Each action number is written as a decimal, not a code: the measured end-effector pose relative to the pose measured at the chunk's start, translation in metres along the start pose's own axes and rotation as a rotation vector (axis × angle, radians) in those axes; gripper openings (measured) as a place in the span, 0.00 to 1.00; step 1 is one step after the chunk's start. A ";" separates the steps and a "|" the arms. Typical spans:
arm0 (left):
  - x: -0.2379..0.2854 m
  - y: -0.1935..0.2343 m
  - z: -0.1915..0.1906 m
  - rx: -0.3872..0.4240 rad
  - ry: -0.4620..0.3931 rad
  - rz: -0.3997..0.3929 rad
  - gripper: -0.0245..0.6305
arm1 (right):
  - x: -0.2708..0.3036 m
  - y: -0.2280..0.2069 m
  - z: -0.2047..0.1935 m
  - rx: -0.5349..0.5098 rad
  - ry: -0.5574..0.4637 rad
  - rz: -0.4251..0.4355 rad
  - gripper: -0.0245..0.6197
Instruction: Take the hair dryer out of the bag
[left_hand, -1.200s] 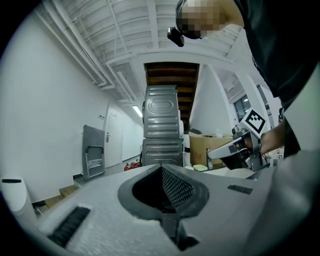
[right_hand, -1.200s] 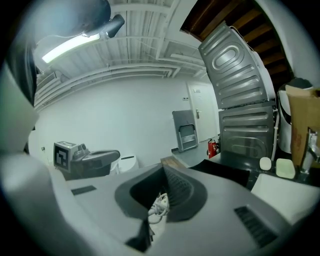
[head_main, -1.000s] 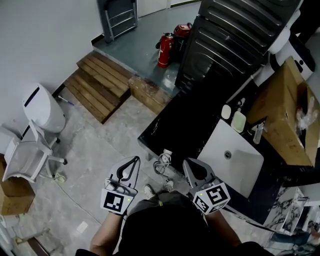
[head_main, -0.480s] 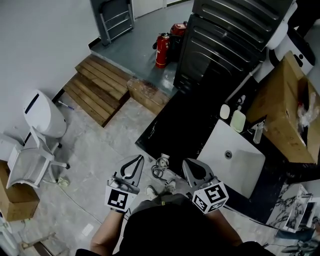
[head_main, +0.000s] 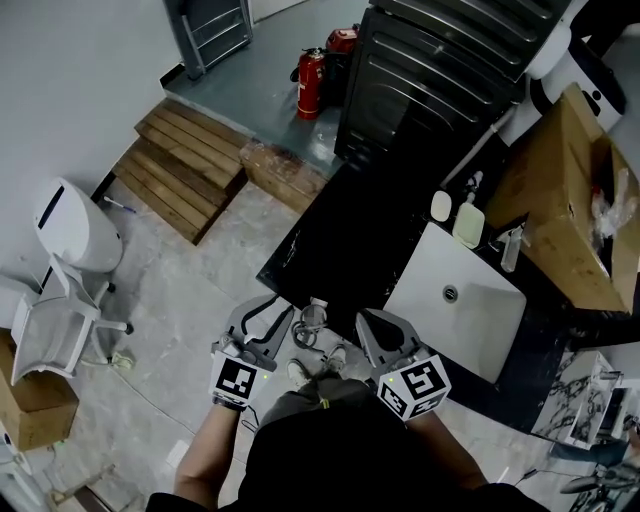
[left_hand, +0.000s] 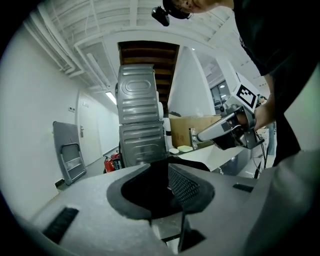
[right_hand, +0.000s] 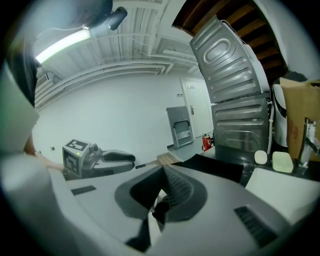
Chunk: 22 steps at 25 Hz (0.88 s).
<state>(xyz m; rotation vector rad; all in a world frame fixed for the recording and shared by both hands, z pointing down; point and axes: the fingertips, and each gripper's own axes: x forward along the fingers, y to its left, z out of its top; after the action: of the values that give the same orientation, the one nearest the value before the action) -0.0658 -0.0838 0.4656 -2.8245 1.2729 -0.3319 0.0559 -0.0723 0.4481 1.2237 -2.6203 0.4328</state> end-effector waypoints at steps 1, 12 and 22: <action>0.003 -0.001 -0.003 0.011 0.009 -0.013 0.19 | 0.001 0.000 -0.001 0.002 0.003 0.000 0.06; 0.039 0.008 -0.059 0.268 0.164 -0.148 0.33 | 0.014 0.006 -0.014 0.012 0.039 0.001 0.06; 0.069 0.016 -0.094 0.386 0.277 -0.238 0.45 | 0.029 0.014 -0.039 0.065 0.084 0.013 0.06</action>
<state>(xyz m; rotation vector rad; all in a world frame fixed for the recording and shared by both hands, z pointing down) -0.0525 -0.1398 0.5687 -2.6507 0.7880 -0.8970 0.0295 -0.0702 0.4907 1.1819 -2.5629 0.5637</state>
